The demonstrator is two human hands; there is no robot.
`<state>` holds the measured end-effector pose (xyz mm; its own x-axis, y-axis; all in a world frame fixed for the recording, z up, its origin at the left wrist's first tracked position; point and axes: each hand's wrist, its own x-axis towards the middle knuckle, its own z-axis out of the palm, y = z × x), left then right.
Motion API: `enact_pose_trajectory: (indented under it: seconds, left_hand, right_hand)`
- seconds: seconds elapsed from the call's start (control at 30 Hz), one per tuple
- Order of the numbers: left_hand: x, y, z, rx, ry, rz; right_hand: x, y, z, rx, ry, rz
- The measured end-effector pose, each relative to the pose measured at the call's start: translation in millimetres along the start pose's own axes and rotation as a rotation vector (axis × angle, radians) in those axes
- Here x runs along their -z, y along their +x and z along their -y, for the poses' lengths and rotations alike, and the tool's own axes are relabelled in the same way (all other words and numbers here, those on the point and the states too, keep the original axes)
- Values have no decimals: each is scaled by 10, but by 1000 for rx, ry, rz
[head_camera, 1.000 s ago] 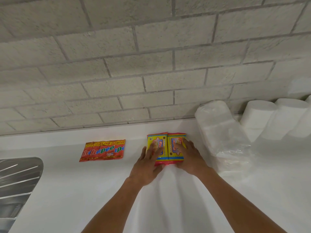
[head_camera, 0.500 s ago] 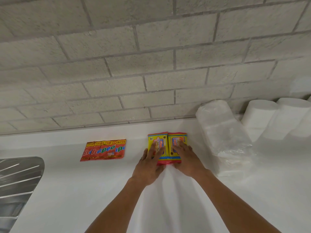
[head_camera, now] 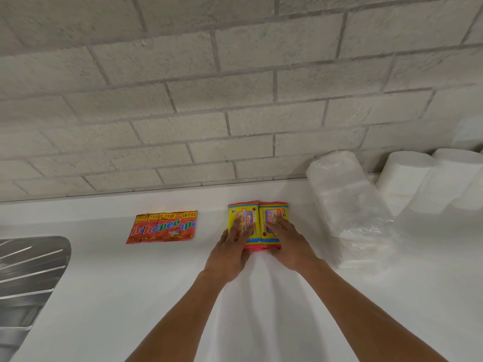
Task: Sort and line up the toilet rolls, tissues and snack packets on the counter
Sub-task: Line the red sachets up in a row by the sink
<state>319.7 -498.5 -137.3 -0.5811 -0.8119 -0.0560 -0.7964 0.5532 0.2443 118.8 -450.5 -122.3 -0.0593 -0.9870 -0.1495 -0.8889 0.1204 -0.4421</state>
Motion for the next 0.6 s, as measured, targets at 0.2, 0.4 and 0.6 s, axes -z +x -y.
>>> enact_pose_trajectory:
  seconds: [0.2, 0.4, 0.6]
  left_hand:
    - [7, 15, 72, -19, -5, -20]
    - [11, 13, 92, -28, -19, -14]
    - [69, -65, 76, 25, -28, 26]
  right_hand:
    - [-5, 41, 46, 1, 19, 6]
    - [-28, 44, 26, 9, 11, 10]
    - [-42, -9, -6, -18, 36, 10]
